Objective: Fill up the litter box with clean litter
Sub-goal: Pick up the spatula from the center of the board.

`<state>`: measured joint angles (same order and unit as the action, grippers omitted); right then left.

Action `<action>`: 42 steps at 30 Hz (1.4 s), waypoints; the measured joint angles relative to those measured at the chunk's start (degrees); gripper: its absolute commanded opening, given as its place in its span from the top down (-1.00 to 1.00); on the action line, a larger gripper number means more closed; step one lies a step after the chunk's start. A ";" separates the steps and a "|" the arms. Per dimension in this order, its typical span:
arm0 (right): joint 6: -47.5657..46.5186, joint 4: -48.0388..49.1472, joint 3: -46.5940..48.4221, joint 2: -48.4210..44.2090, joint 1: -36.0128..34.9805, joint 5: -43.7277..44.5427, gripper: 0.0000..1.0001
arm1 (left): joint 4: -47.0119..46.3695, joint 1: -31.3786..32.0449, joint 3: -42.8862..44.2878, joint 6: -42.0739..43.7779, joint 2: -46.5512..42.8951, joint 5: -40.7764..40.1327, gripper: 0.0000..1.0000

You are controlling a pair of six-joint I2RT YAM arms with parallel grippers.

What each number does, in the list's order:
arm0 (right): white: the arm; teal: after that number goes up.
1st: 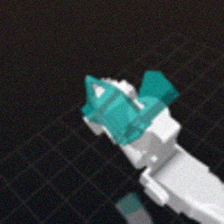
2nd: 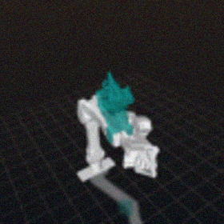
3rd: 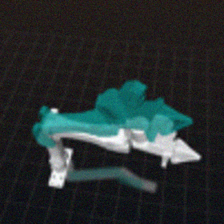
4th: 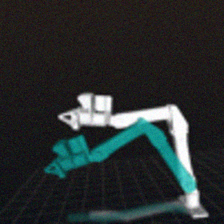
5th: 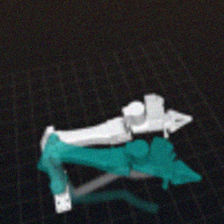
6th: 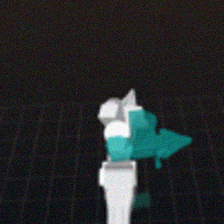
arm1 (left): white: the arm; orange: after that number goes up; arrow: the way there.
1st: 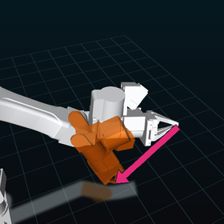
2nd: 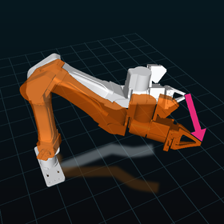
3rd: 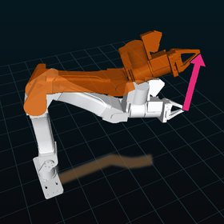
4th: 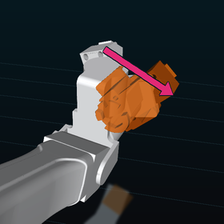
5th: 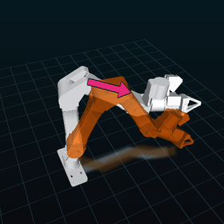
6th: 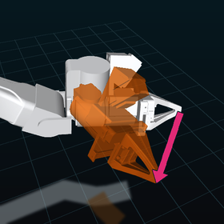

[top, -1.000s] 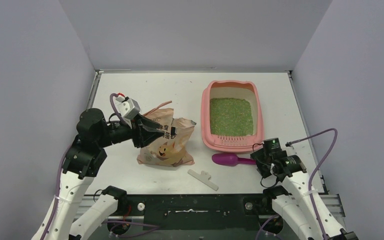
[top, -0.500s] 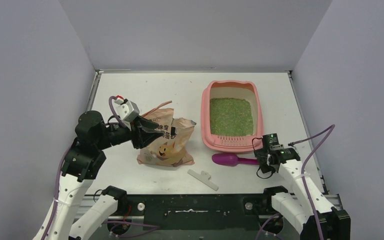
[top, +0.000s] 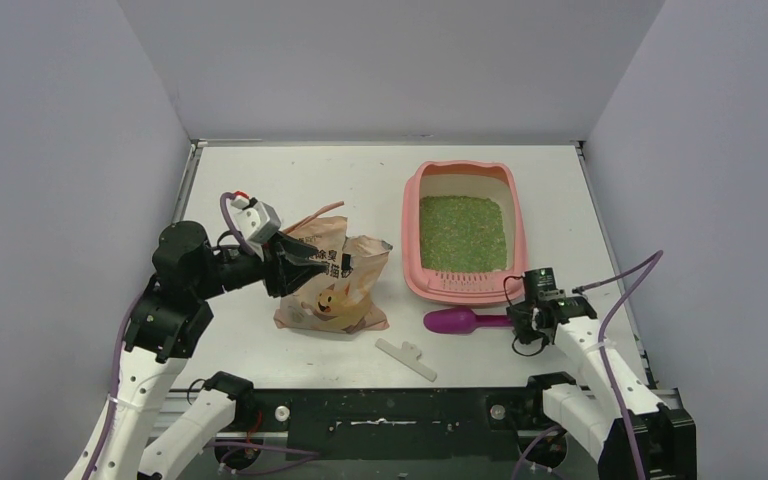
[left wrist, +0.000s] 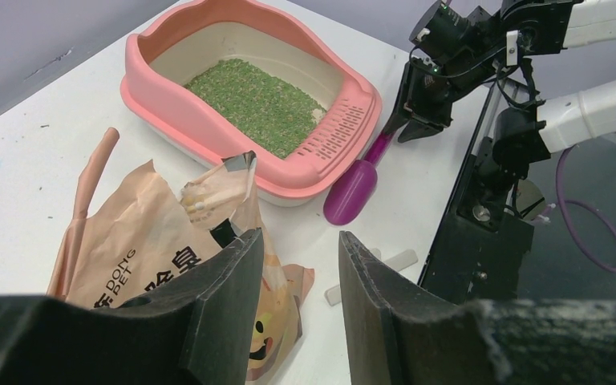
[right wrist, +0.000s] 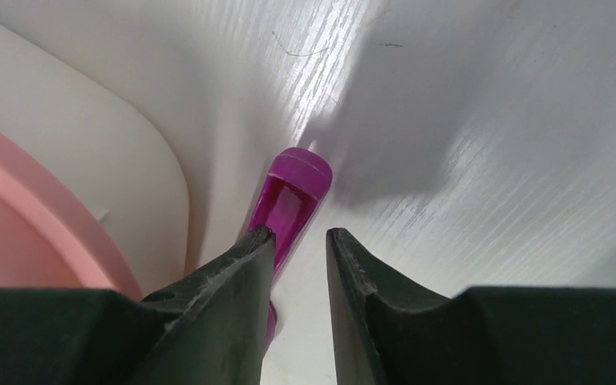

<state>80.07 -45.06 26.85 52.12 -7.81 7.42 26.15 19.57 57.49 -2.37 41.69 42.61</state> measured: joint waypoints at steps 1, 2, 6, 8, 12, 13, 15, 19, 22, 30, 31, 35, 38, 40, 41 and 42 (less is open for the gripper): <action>-0.07 0.22 -0.22 0.24 0.02 -0.09 0.46 | 0.00 0.04 0.00 0.02 0.00 -0.02 0.27; -0.13 0.46 -0.44 0.37 0.02 -0.22 0.47 | 0.00 0.11 0.00 0.02 0.00 -0.07 0.27; -0.20 2.01 -2.23 1.31 0.02 -0.37 0.48 | 0.04 0.22 0.00 0.04 0.02 -0.17 0.27; -0.20 2.67 -2.71 2.08 0.02 -0.35 0.55 | 0.09 0.22 0.00 0.04 0.02 -0.17 0.27; -0.79 4.04 -2.80 3.41 0.28 -0.31 0.84 | 0.20 0.26 0.00 0.07 0.02 -0.22 0.27; -1.07 4.50 -2.91 3.48 0.28 -0.31 0.94 | 0.20 0.26 0.00 0.07 0.00 -0.26 0.27; -1.31 5.53 -3.10 3.48 0.28 -0.31 1.00 | 0.22 0.28 0.00 0.07 0.00 -0.37 0.26; -1.90 5.55 -3.78 1.92 0.35 -0.33 1.00 | 0.46 0.37 0.00 0.09 -0.02 -0.42 0.27; -2.80 4.37 -4.39 -1.53 0.35 -0.68 1.00 | 0.68 0.37 0.00 0.09 -0.02 -0.42 0.27; -4.11 -1.81 -4.39 -17.20 0.85 -5.88 1.00 | 1.64 1.22 0.04 0.37 0.59 -0.39 0.27; -4.17 -3.13 -4.35 -19.34 0.96 -6.78 1.00 | 2.16 1.60 0.20 0.57 0.94 -0.39 0.27; -4.44 -8.48 -3.65 -25.53 1.03 -9.53 1.00 | 3.89 4.42 1.79 0.98 3.76 -0.61 0.27; -4.83 -11.19 -2.19 -29.66 1.03 -11.06 1.00 | 4.81 8.26 3.72 0.98 6.84 -2.16 0.25; -5.27 -12.11 -0.22 -32.74 1.03 -11.39 1.00 | 5.42 11.78 5.20 0.52 9.11 -3.89 0.25; -5.60 -12.11 0.96 -34.10 1.03 -11.39 1.00 | 5.66 13.33 5.95 0.15 10.19 -4.57 0.25; -5.86 -11.91 1.99 -35.08 1.03 -11.37 1.00 | 5.84 15.17 7.08 -0.35 11.72 -5.20 0.25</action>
<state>74.22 -56.97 28.84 17.04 -6.79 -3.95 31.99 34.74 64.58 -2.72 53.41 37.41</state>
